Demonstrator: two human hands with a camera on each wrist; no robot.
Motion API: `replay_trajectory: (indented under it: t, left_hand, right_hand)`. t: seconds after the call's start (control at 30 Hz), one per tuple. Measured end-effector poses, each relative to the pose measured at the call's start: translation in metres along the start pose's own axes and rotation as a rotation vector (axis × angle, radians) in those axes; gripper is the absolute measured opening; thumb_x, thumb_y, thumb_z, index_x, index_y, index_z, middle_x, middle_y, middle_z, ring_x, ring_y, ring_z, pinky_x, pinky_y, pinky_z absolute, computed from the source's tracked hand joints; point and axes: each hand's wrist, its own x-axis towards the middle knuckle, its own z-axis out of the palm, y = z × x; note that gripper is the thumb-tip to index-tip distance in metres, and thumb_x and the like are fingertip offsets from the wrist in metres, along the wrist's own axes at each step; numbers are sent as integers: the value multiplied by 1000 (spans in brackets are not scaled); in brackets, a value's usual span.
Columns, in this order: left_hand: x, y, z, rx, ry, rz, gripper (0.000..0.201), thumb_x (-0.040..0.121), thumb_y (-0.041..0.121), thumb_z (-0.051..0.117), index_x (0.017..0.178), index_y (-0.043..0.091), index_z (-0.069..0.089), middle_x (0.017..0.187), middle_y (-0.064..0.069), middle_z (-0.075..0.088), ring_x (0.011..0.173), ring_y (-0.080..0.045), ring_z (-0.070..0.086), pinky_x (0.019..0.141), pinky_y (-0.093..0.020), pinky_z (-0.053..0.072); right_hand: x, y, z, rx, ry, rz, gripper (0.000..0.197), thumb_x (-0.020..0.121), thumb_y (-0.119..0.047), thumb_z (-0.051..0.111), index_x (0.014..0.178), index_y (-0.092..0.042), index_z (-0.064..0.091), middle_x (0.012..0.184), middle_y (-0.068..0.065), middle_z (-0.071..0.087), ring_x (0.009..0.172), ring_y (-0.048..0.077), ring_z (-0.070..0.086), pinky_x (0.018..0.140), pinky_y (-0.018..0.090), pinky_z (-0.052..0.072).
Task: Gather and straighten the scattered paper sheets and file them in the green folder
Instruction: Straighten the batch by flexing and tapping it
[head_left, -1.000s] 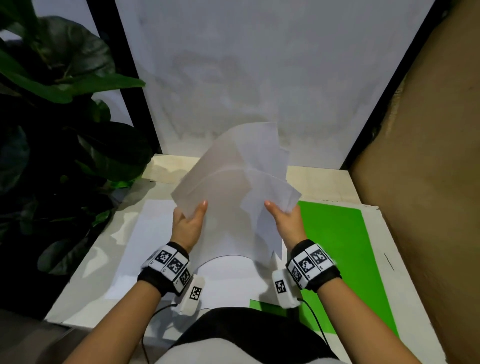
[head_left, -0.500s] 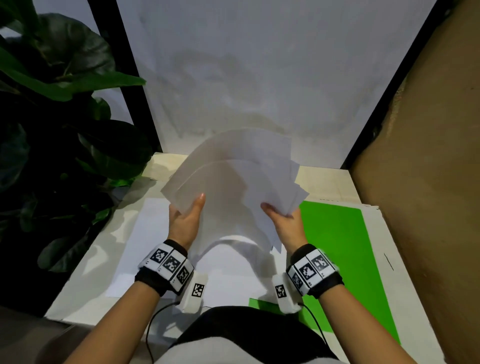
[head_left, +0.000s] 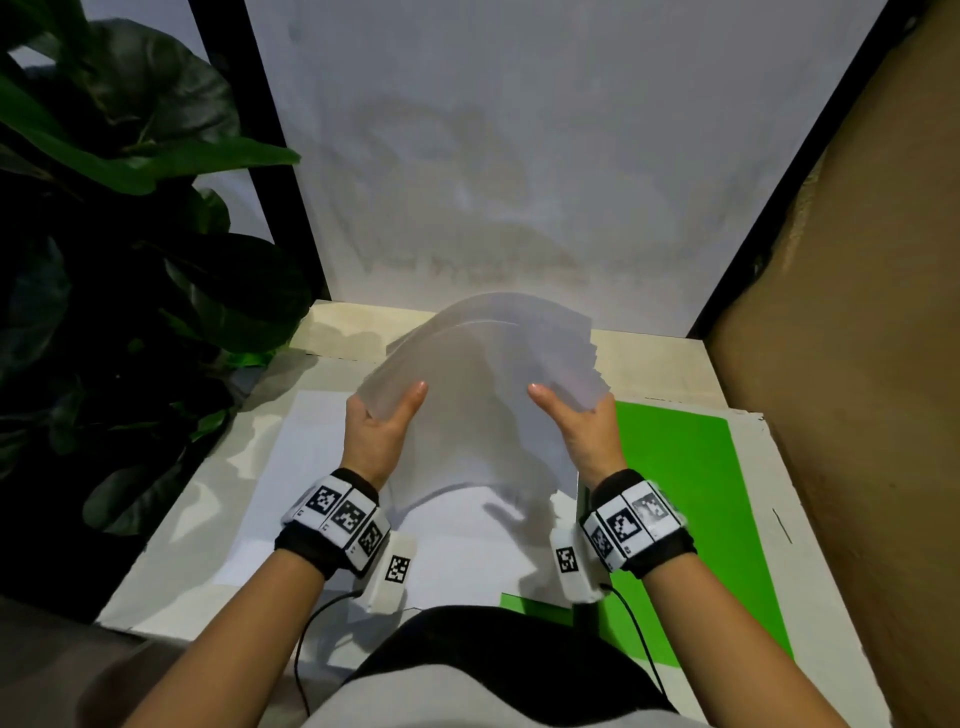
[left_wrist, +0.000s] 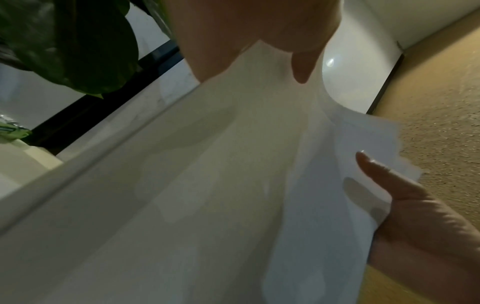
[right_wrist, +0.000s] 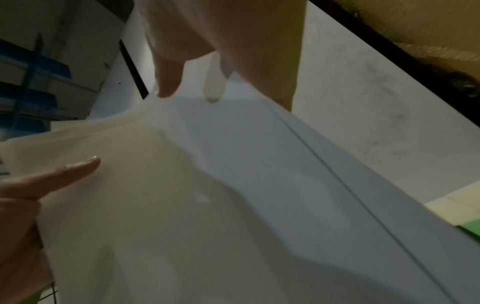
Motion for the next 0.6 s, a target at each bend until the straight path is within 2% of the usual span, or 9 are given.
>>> replay_trajectory:
  t: [0.1,0.17,0.23,0.27,0.3,0.37,0.43,0.5,0.6]
  left_hand:
    - [1,0,-1,50,-106,130,36,66,36,70,100,24,64,93,9,72,95,-14,65,92,-35,51]
    - [1,0,0,40,-128,159,33,65,42,66,94,26,65,88,10,72,91,-15,65,87,-34,52]
    - [0,1,1,29,-134,190,36,64,46,64,93,25,64,82,12,73,86,-9,66,81,-28,52]
    - [0,4,2,27,-140,202,37,64,50,64,93,26,64,81,16,73,83,-5,66,77,-24,52]
    - [0,5,2,28,-143,207,40,63,55,66,93,28,64,81,17,73,82,-4,66,74,-21,52]
    - [0,9,4,2,-157,217,48,60,65,66,94,31,64,83,13,72,83,-5,66,73,-20,53]
    - [1,10,5,-12,-170,225,52,58,66,66,96,31,64,90,8,69,86,-6,65,76,-21,54]
    - [3,11,5,-10,-174,230,48,59,59,70,97,30,63,95,5,67,87,-6,65,78,-24,53]
    - [5,11,4,-9,-163,205,40,60,46,69,96,30,64,96,3,67,91,-16,64,83,-35,52]
  right_hand:
    - [4,-2,2,9,70,-7,54,59,-49,72,102,-17,64,103,4,68,99,16,63,93,33,49]
    - [7,-5,4,36,124,3,55,59,-60,69,95,-18,67,100,4,69,100,23,62,96,43,46]
    - [10,-10,6,36,169,-35,33,65,-61,61,70,-29,66,74,-13,65,79,13,58,84,36,44]
    - [12,-14,7,41,181,-56,29,68,-59,57,61,-31,63,63,-16,59,71,10,52,77,32,41]
    - [14,-15,7,52,193,-61,29,70,-56,55,57,-31,62,59,-16,56,69,11,48,74,32,39]
    - [18,-15,9,63,221,-59,28,74,-48,56,55,-29,62,58,-15,54,70,15,47,74,33,37]
    - [21,-14,8,54,251,-52,19,75,-33,55,58,-27,62,58,-16,56,70,14,48,75,33,38]
    - [23,-13,5,59,268,-34,13,73,-28,54,65,-22,63,61,-12,58,72,15,50,74,31,40]
    - [24,-12,2,113,251,-14,21,78,-36,55,65,-20,62,63,-6,58,68,14,52,67,28,42]
